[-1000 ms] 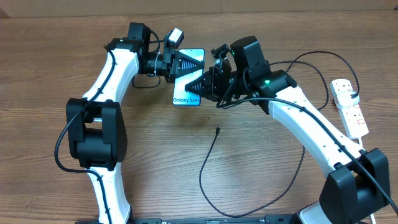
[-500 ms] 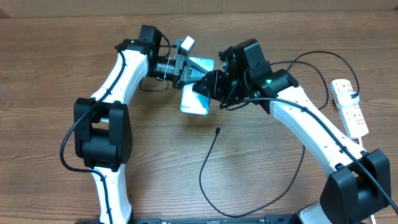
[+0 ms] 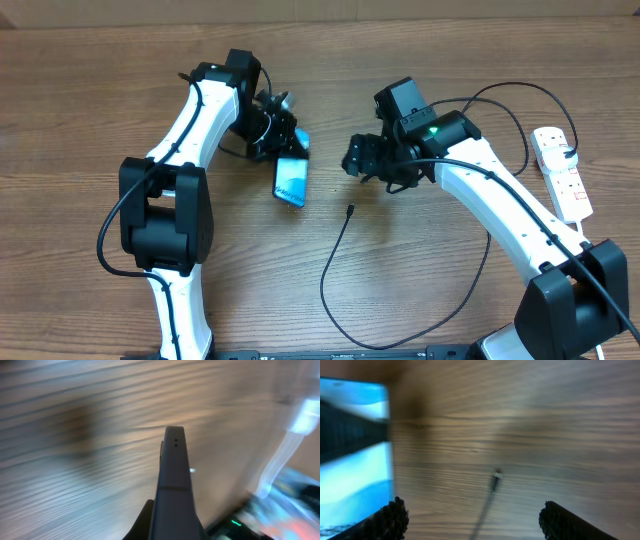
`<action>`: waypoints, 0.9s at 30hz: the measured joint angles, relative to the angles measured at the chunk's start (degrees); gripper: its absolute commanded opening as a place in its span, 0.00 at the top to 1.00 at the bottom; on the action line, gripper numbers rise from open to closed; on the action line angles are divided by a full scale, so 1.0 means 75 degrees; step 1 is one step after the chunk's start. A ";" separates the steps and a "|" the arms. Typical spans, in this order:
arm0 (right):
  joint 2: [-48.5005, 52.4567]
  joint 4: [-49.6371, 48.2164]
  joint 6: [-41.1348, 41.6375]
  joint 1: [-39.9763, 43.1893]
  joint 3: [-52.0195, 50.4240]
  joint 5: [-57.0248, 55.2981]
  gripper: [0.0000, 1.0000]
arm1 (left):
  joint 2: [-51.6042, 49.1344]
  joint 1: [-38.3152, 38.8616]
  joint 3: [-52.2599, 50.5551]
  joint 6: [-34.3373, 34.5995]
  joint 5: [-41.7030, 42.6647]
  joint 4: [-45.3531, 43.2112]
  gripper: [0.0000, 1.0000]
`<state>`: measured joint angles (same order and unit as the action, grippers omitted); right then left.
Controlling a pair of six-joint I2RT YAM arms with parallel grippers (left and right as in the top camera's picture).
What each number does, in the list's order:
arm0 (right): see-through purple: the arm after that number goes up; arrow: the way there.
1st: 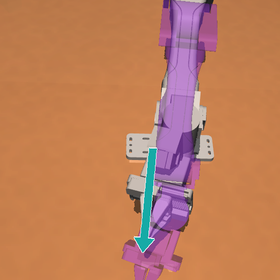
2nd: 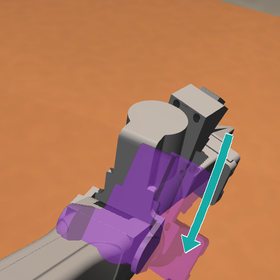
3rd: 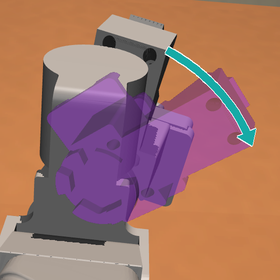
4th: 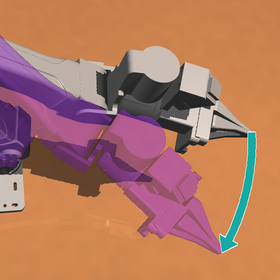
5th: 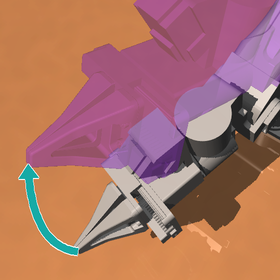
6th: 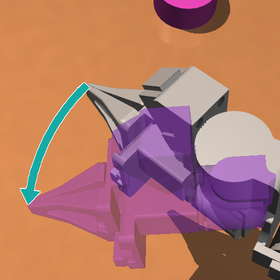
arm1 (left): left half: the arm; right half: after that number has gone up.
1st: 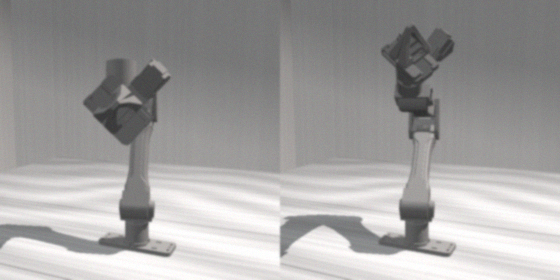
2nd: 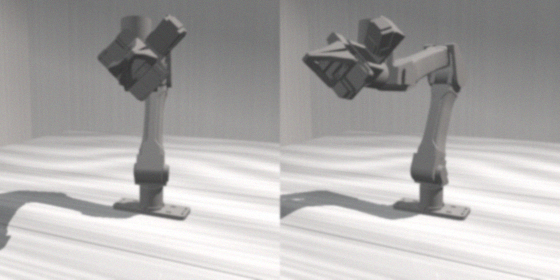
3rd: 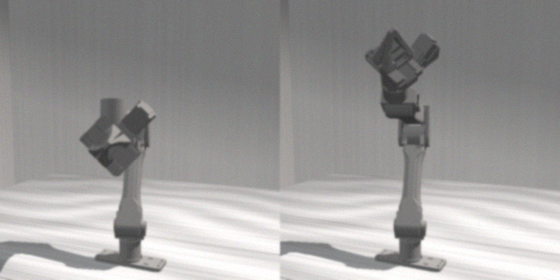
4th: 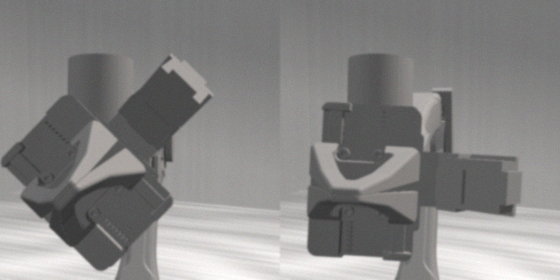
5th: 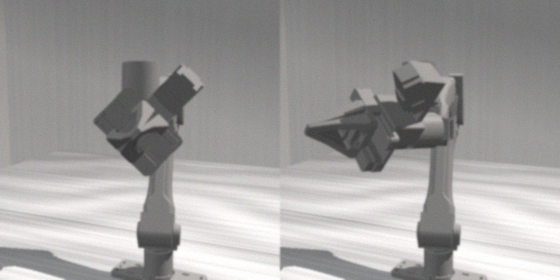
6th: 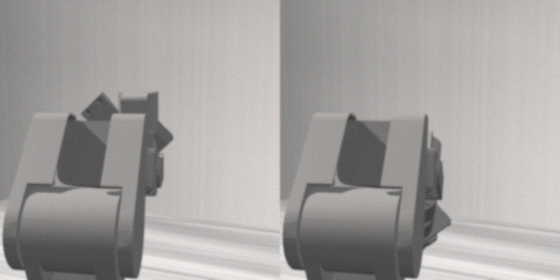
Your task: Plug charger to phone and switch on socket
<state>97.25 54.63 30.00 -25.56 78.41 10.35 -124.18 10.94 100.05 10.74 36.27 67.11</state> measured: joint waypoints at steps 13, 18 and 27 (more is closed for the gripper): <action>0.0055 0.0673 -0.0006 0.0006 0.0000 -0.0874 0.09 | 0.0000 0.0970 -0.0195 0.1585 -0.4240 0.0568 0.96; 0.0090 0.0664 -0.0009 0.0006 0.0000 -0.0906 0.08 | 0.0000 0.1259 -0.0195 0.1973 -0.4727 0.0542 0.96; 0.0093 0.0667 -0.0009 0.0003 0.0000 -0.0924 0.07 | 0.0000 0.1448 -0.0813 0.2398 -0.4896 -0.0484 0.96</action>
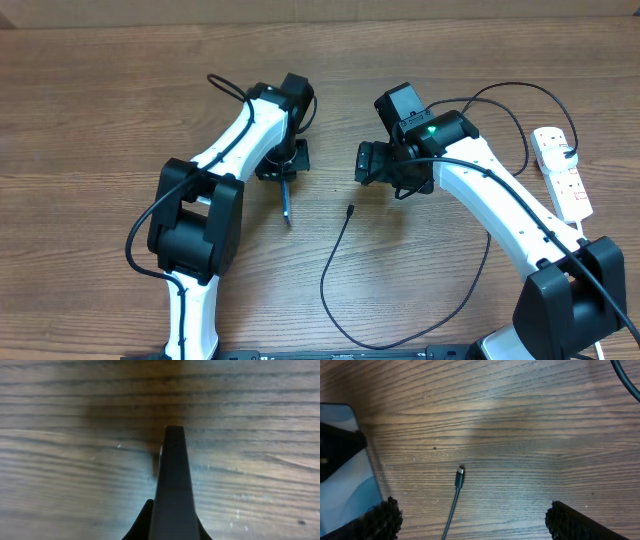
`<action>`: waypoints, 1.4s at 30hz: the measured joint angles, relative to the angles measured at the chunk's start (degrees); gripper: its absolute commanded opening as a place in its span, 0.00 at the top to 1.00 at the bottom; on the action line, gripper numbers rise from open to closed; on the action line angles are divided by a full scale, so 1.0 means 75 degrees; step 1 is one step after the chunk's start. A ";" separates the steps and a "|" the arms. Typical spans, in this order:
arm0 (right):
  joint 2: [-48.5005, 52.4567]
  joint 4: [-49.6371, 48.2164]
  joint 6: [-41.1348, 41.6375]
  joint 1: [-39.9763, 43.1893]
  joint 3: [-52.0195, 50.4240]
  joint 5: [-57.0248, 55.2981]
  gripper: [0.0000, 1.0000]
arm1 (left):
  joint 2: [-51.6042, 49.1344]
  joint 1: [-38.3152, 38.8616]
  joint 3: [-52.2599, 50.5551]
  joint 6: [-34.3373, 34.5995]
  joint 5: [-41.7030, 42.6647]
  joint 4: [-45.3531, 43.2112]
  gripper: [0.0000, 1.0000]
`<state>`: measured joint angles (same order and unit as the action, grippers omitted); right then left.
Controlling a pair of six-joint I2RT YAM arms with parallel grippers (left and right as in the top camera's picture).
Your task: Plug charger to phone and switch on socket
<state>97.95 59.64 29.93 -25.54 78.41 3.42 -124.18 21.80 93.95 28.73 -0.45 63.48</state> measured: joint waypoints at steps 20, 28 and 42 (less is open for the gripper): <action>0.0000 -0.0006 0.0003 0.0000 0.0000 -0.0003 0.00 | 0.0192 0.0035 -0.0644 0.0125 0.0169 -0.0408 0.96; 0.0000 0.0099 0.0000 0.0000 0.0000 -0.0003 0.00 | 0.0192 -0.0079 -0.0647 -0.0137 0.0927 -0.0507 0.96; 0.0000 -0.0469 0.0944 0.0000 -0.0708 -0.0003 0.00 | 0.0187 -0.1306 -0.0737 -0.1935 0.6137 -0.0283 0.96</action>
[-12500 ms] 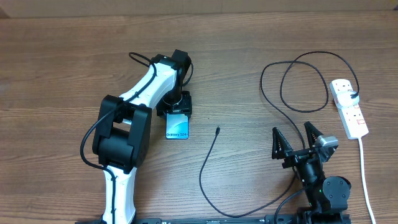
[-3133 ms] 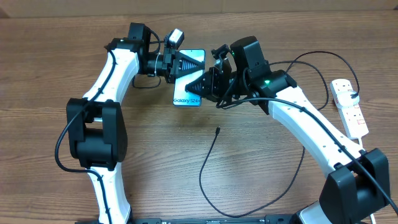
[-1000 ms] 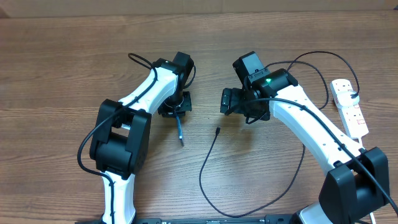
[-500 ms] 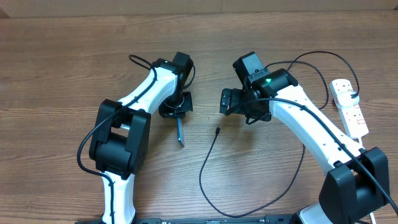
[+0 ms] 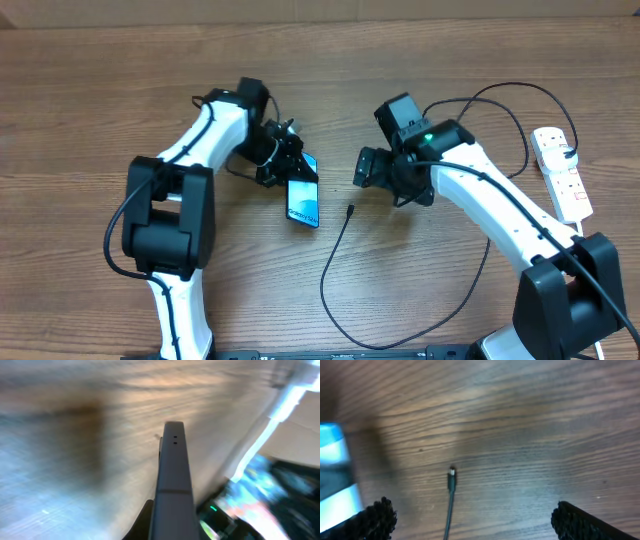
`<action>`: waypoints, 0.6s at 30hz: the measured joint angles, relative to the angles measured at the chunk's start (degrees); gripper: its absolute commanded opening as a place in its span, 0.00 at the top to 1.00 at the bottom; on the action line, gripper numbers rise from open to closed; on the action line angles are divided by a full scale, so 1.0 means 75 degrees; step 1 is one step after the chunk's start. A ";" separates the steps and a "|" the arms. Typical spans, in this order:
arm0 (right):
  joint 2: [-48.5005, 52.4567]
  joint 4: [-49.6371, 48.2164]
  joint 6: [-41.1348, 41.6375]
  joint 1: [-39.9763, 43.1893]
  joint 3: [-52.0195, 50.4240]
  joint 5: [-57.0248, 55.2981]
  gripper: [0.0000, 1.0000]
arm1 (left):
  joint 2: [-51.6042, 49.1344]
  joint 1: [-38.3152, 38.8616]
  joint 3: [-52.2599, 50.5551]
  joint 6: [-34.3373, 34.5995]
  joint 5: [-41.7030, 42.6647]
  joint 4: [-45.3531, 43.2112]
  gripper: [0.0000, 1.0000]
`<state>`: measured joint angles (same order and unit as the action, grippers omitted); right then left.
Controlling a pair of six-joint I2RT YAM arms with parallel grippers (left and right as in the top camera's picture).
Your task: Plug charger to phone and switch on socket
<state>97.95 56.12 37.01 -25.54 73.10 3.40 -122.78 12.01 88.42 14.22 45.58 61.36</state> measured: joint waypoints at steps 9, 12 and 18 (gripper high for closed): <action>0.0009 -0.1568 0.0726 0.0000 -0.1518 0.0195 0.07 | 0.0000 -0.0201 0.0000 -0.0659 0.1169 0.0239 0.96; 0.0012 -0.2014 0.0825 0.0000 -0.1920 0.0393 0.23 | 0.0000 -0.0149 0.0000 -0.0702 0.1256 0.0187 0.96; 0.0015 -0.2110 0.0915 0.0000 -0.2069 0.0542 0.48 | 0.0000 0.0038 0.0000 -0.0723 0.1303 0.0090 0.96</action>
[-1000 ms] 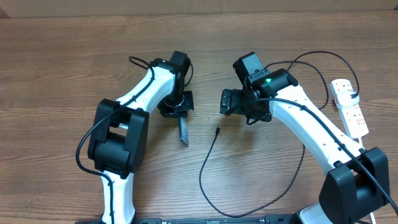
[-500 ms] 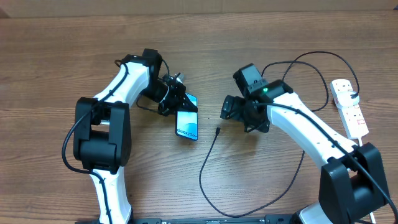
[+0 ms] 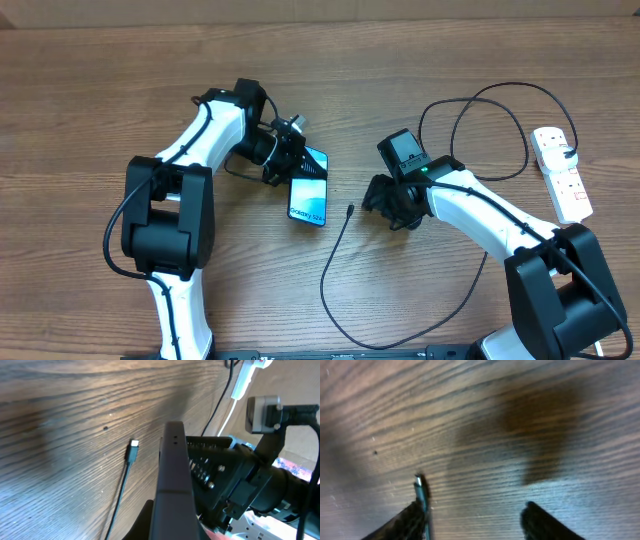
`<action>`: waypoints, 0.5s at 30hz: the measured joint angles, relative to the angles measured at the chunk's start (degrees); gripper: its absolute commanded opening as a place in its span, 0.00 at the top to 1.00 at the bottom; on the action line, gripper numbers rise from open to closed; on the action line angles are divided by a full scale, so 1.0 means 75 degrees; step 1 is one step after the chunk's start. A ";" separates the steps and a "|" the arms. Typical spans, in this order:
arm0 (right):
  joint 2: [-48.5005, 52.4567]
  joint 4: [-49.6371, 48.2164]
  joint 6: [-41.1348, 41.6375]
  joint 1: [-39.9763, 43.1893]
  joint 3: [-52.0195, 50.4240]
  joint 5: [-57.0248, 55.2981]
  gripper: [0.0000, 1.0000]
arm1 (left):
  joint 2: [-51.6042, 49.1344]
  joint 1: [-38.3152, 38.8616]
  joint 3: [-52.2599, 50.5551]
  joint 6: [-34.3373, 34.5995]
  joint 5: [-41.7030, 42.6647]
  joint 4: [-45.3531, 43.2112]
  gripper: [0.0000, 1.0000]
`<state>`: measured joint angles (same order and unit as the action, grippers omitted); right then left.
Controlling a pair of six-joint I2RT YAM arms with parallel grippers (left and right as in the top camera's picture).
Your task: Plug charger to phone and switch on socket
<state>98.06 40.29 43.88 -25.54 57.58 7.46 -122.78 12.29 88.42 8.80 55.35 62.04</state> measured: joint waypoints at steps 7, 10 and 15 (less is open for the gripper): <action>0.0000 -0.0070 0.0283 -0.0061 -0.0003 0.0003 0.67 | 0.0000 0.0114 -0.0015 0.0038 -0.0009 -0.1233 0.96; 0.0000 -0.0070 0.0379 -0.0201 -0.0003 0.0006 0.66 | 0.0000 0.0114 -0.0026 0.0495 -0.0452 -0.1973 0.96; 0.0000 -0.0023 0.0621 -0.0586 -0.0003 -0.0003 0.57 | 0.0000 0.0067 -0.0029 0.1699 -0.1690 -0.2716 0.96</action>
<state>98.06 40.12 48.53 -29.93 57.56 7.44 -122.78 12.80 88.20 21.54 42.68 41.67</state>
